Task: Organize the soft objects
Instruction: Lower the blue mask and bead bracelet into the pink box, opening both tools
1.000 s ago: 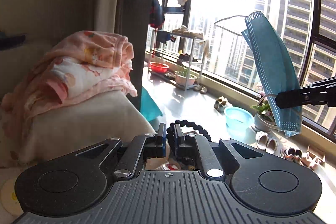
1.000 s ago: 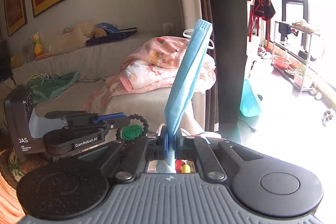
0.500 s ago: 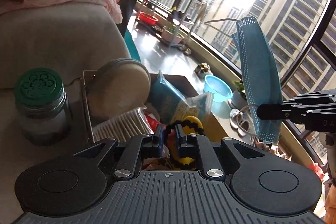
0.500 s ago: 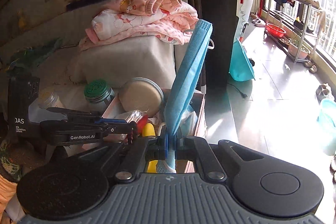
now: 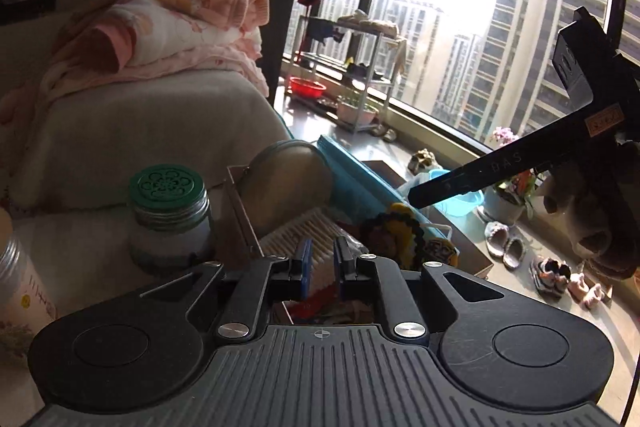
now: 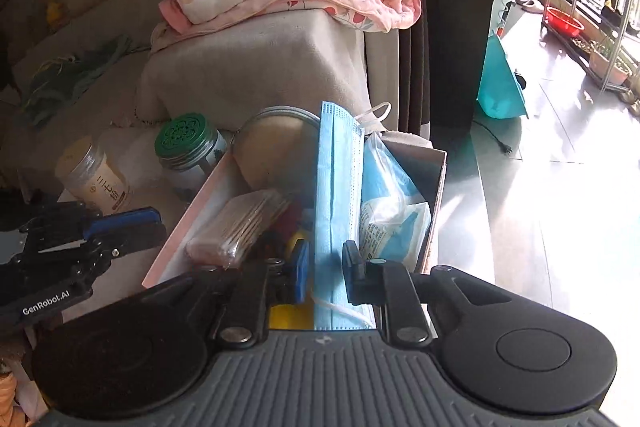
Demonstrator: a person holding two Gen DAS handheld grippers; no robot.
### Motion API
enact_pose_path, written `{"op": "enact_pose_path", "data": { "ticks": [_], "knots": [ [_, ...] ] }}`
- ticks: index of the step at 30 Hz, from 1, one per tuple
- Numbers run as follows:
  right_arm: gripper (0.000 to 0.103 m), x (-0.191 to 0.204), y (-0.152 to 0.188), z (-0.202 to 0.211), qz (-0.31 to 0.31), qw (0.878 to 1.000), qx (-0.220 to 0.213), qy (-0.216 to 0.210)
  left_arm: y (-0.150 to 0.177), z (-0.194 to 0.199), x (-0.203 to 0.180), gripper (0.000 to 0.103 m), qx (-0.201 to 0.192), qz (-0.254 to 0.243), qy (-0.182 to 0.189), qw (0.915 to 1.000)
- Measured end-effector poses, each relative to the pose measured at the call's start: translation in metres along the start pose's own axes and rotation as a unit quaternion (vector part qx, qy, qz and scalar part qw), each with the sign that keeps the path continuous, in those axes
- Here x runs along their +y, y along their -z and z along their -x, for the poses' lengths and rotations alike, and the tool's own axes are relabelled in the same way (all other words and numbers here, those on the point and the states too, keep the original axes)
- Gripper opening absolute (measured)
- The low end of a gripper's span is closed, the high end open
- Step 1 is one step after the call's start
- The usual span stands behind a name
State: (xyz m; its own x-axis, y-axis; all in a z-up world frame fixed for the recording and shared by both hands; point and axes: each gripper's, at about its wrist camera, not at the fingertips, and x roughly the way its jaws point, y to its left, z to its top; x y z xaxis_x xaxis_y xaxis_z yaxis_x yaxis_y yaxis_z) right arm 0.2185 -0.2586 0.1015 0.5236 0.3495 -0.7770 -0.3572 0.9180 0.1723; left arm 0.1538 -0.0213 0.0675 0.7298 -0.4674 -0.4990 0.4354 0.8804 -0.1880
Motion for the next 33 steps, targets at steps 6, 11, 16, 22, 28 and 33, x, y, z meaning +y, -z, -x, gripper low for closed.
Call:
{"op": "enact_pose_path", "data": {
  "ticks": [6, 11, 16, 22, 28, 33],
  "knots": [
    [0.011, -0.003, -0.009, -0.027, -0.054, 0.998, 0.002, 0.017, 0.015, -0.003, -0.015, 0.013, 0.009, -0.033, 0.030, 0.9990],
    [0.009, -0.005, -0.006, -0.047, -0.096, 0.993, 0.060, -0.020, 0.008, 0.000, -0.012, 0.013, 0.002, -0.032, 0.057, 0.9979],
    [0.009, -0.013, 0.000, -0.036, -0.101, 0.992, 0.072, -0.001, -0.006, -0.030, -0.019, 0.013, 0.016, -0.040, 0.074, 0.9963],
    [0.010, -0.017, 0.007, -0.027, -0.097, 0.994, 0.059, 0.004, -0.006, -0.074, -0.036, 0.012, 0.076, -0.104, 0.034, 0.9911],
    [0.010, -0.016, -0.003, 0.001, -0.074, 0.997, -0.022, 0.007, -0.001, -0.072, -0.033, 0.011, 0.087, -0.140, 0.020, 0.9860],
    [0.009, -0.015, -0.020, -0.028, -0.093, 0.995, -0.039, 0.008, -0.002, -0.080, -0.026, 0.011, 0.083, -0.119, -0.027, 0.9891]
  ]
}}
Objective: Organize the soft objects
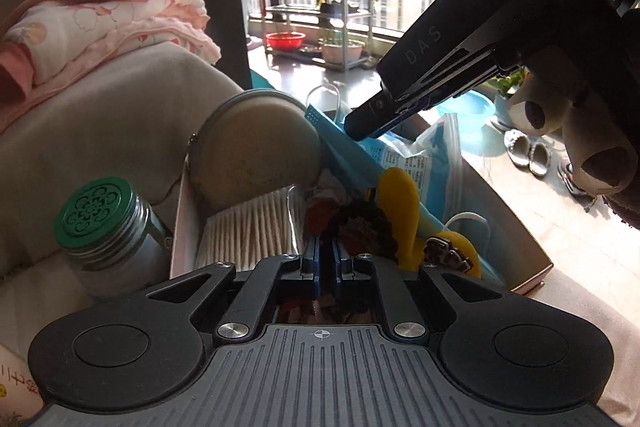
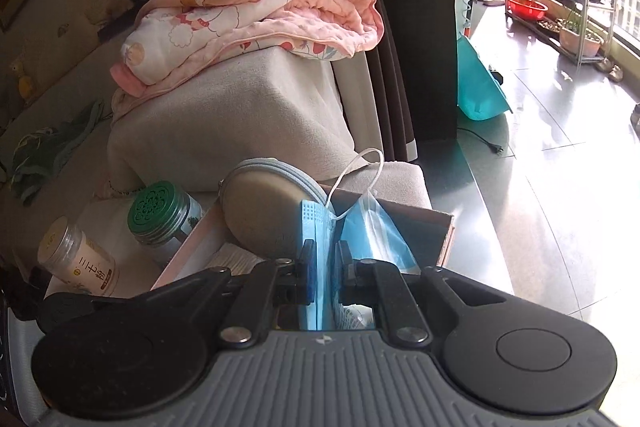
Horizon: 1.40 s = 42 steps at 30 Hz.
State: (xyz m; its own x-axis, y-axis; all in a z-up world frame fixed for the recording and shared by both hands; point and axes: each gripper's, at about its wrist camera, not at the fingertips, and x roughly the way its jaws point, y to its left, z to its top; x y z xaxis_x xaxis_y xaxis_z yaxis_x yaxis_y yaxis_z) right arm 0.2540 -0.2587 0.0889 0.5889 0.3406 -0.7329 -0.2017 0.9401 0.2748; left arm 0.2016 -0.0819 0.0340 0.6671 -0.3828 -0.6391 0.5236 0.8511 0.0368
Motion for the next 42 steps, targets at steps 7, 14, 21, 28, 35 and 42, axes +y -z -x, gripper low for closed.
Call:
{"op": "enact_pose_path", "data": {
  "ticks": [7, 14, 21, 28, 35, 42],
  "knots": [
    [0.008, 0.011, 0.006, -0.040, -0.021, 0.997, 0.073, 0.013, 0.008, 0.050, 0.022, 0.011, -0.040, 0.042, 0.034, 0.9977],
    [0.009, 0.017, 0.015, 0.029, 0.016, 0.999, 0.018, 0.030, 0.027, 0.073, 0.062, 0.012, -0.070, 0.114, -0.010, 0.9909],
    [0.016, 0.002, 0.018, 0.004, -0.022, 0.996, 0.056, 0.060, 0.034, 0.061, 0.076, 0.024, -0.055, 0.170, 0.010, 0.9838],
    [0.024, -0.004, 0.003, -0.038, -0.018, 0.996, 0.050, 0.070, 0.033, 0.063, 0.071, 0.036, -0.041, 0.185, 0.031, 0.9813],
    [0.026, 0.009, -0.012, -0.059, 0.028, 0.996, 0.023, 0.077, 0.038, 0.063, 0.052, 0.040, -0.034, 0.178, 0.046, 0.9824],
    [0.030, 0.020, 0.011, 0.000, 0.033, 0.996, -0.060, 0.054, 0.058, 0.097, 0.054, 0.038, -0.045, 0.145, 0.019, 0.9883]
  ]
}}
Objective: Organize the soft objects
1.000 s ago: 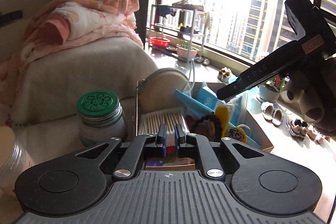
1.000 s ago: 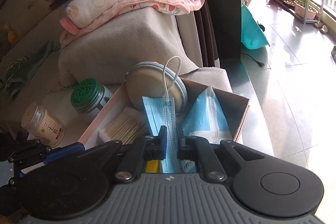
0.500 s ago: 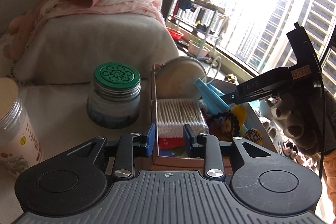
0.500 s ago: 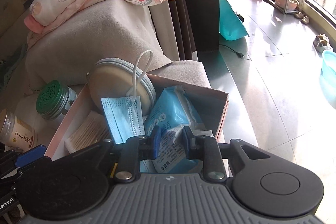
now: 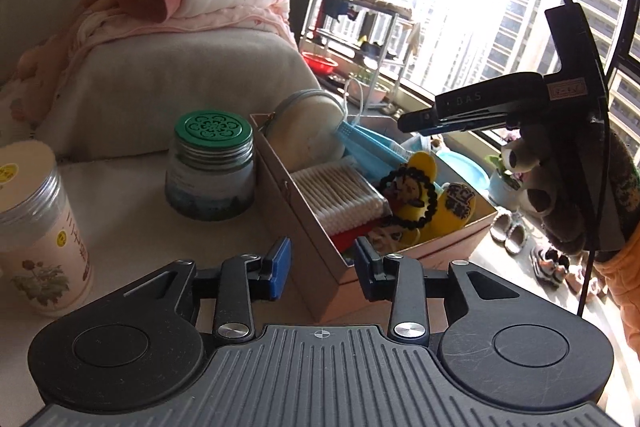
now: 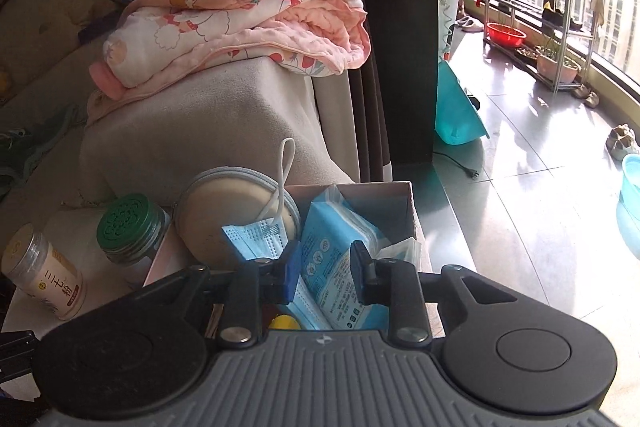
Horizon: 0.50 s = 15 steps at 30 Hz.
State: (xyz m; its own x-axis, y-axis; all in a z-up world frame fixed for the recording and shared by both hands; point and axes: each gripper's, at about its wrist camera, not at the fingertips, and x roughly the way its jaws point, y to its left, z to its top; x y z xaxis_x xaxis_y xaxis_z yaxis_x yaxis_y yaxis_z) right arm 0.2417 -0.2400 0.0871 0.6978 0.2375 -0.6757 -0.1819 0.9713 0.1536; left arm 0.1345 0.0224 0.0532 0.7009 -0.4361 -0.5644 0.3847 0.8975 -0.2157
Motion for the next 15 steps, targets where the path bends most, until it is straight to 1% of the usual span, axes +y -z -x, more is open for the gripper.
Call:
{"op": "enact_pose_path", "data": {
  "ticks": [1, 3, 5, 8, 10, 12, 15],
  "knots": [
    [0.033, 0.005, 0.004, 0.019, 0.008, 1.000, -0.025, 0.000, 0.005, 0.008, 0.003, 0.038, 0.003, -0.007, -0.006, 1.0000],
    [0.046, 0.014, 0.012, 0.050, 0.022, 0.998, -0.054, -0.002, 0.015, 0.022, 0.009, 0.038, 0.012, -0.013, -0.017, 0.9997],
    [0.048, 0.023, 0.022, 0.077, 0.025, 0.997, -0.071, -0.012, 0.027, 0.037, 0.018, 0.038, 0.018, -0.015, -0.035, 0.9991],
    [0.048, 0.040, 0.046, 0.103, 0.020, 0.997, -0.074, -0.033, 0.048, 0.059, 0.032, 0.038, 0.037, -0.013, -0.078, 0.9962],
    [0.048, 0.054, 0.068, 0.114, 0.019, 0.996, -0.068, -0.046, 0.063, 0.074, 0.036, 0.038, 0.047, -0.018, -0.099, 0.9938],
    [0.048, 0.068, 0.093, 0.119, 0.023, 0.996, -0.067, -0.056, 0.079, 0.086, 0.039, 0.038, 0.053, -0.017, -0.118, 0.9914],
    [0.048, 0.088, 0.133, 0.116, 0.030, 0.997, -0.047, -0.062, 0.101, 0.089, 0.043, 0.038, 0.072, -0.004, -0.141, 0.9874]
  ]
}}
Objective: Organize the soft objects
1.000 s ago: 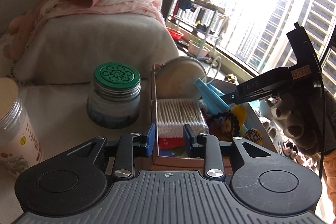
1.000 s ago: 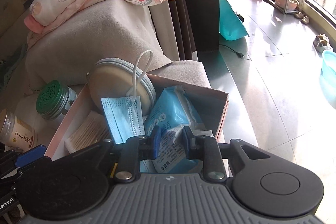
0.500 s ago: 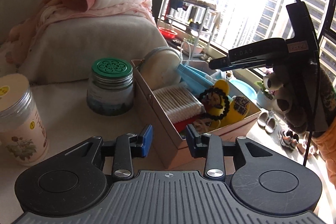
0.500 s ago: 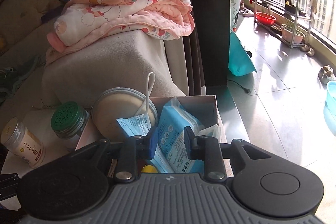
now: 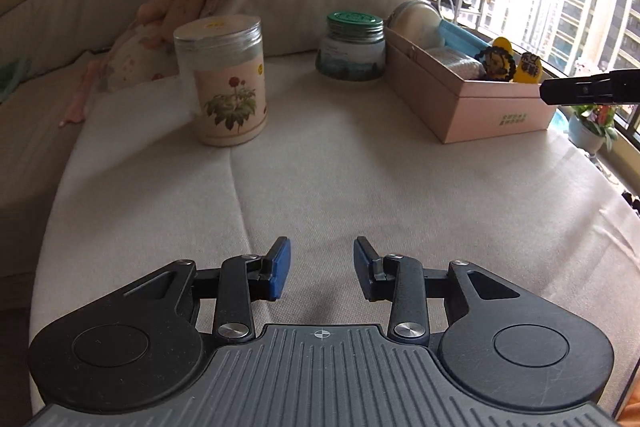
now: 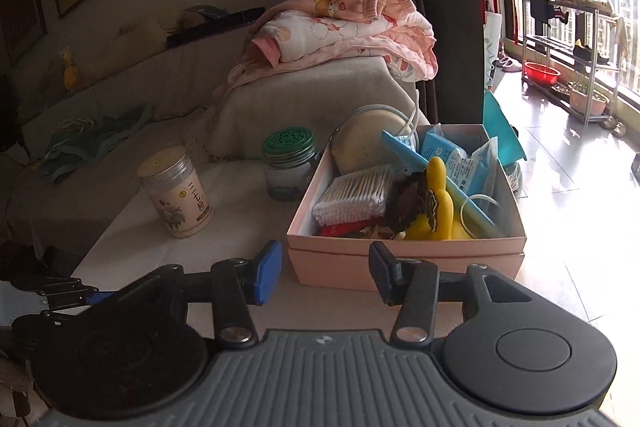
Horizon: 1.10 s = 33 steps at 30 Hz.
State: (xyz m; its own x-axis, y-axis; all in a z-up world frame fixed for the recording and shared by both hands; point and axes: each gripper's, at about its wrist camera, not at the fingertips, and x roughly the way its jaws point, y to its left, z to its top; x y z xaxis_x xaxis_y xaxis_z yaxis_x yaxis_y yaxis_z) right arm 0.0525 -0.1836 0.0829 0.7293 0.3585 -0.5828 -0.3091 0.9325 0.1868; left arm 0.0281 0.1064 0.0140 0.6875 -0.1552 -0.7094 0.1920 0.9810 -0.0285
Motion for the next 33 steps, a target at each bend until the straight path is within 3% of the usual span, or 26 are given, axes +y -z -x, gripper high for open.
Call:
{"op": "enact_pose_path", "data": {
  "ticks": [3, 6, 8, 11, 19, 21, 28, 33],
  "knots": [
    [0.048, 0.016, 0.031, -0.014, 0.010, 0.999, 0.036, -0.004, 0.012, -0.001, -0.009, 0.040, -0.017, -0.015, -0.015, 0.9996],
    [0.048, 0.019, 0.050, -0.028, 0.025, 0.997, 0.066, 0.018, 0.007, -0.007, -0.022, 0.044, -0.020, -0.008, 0.002, 0.9998],
    [0.048, 0.015, 0.057, -0.033, 0.025, 0.996, 0.074, 0.040, 0.004, -0.016, -0.039, 0.058, -0.026, -0.014, 0.005, 0.9995],
    [0.048, 0.006, 0.067, -0.034, 0.018, 0.994, 0.078, 0.070, -0.001, -0.027, -0.061, 0.066, -0.041, -0.015, 0.004, 0.9990],
    [0.067, -0.010, 0.071, -0.038, 0.022, 0.993, 0.050, 0.103, -0.012, -0.049, -0.105, 0.066, -0.068, 0.002, -0.033, 0.9971],
    [0.084, -0.012, 0.074, -0.042, 0.018, 0.991, 0.039, 0.128, -0.013, -0.050, -0.106, 0.066, -0.069, 0.012, -0.038, 0.9969],
    [0.094, -0.019, 0.076, -0.045, -0.005, 0.988, 0.030, 0.153, -0.013, -0.050, -0.105, 0.067, -0.068, 0.012, -0.038, 0.9969],
    [0.096, -0.022, 0.079, -0.044, -0.002, 0.989, 0.018, 0.146, -0.013, -0.050, -0.105, 0.067, -0.068, 0.010, -0.039, 0.9968]
  ]
}}
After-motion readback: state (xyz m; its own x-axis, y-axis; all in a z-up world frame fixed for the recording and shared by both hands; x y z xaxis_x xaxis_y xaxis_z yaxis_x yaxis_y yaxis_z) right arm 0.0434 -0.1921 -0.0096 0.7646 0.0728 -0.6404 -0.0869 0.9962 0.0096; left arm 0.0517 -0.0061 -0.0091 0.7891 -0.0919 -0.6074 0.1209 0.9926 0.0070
